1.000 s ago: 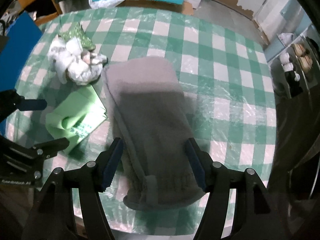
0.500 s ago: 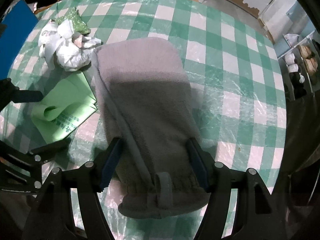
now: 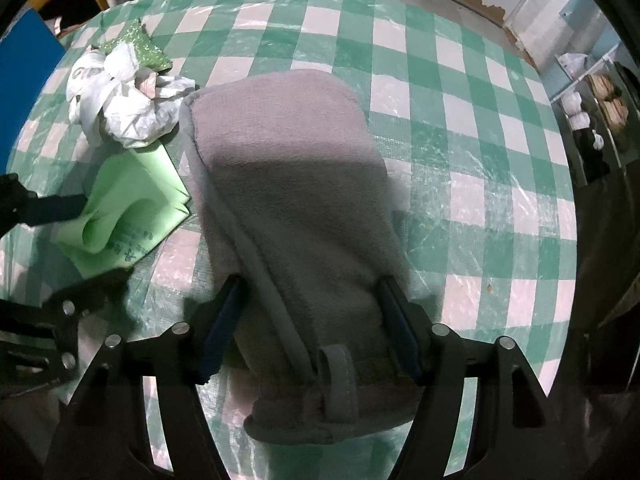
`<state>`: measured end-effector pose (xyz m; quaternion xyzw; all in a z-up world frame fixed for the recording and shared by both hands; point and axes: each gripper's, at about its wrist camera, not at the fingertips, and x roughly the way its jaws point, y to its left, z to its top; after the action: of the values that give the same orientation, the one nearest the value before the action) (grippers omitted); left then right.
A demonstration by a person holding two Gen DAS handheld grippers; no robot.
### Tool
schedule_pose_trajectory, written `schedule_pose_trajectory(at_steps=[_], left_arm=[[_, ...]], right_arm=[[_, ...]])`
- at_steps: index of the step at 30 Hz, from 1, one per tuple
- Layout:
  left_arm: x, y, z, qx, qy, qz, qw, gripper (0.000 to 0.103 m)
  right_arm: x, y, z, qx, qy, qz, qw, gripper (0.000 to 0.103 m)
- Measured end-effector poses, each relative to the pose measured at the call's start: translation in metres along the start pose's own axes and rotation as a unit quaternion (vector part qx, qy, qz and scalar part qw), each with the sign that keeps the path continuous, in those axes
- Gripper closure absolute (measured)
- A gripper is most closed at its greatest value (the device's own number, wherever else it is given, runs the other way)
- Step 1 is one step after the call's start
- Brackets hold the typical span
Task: Organize soft objects
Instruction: 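Grasp the light green cloth with left tool while right tool holds grey mitt, then carry the green cloth with left tool while right tool carries grey mitt to box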
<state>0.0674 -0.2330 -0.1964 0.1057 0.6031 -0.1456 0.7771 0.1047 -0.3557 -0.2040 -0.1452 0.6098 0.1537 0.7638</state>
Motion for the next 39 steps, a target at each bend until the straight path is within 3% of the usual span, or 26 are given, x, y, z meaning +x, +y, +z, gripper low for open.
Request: schedule_pose_trajectory(at_steps=[3,6,9,17,39], left_arm=[[-0.002,0.002,-0.001,-0.004,0.004,-0.008,1.0000,0.090],[-0.008,0.011,0.001,-0.014,0.007,-0.021,0.9997,0.092],[-0.014,0.022,-0.003,-0.025,0.007,-0.031,0.9992,0.092],[-0.042,0.039,0.000,-0.040,-0.018,-0.033,0.9985,0.092],[-0.135,0.084,-0.017,-0.100,-0.094,-0.034,0.9899,0.092]], right_arm=[[-0.003,0.004,-0.001,0.007,-0.008,0.004,1.000,0.053],[-0.008,0.007,-0.002,0.019,-0.014,0.011,1.000,0.067],[-0.014,0.005,-0.001,0.045,-0.021,0.026,0.998,0.073],[-0.033,0.010,0.003,0.080,-0.036,0.060,0.994,0.075],[-0.131,0.031,0.018,0.097,-0.139,0.093,0.981,0.078]])
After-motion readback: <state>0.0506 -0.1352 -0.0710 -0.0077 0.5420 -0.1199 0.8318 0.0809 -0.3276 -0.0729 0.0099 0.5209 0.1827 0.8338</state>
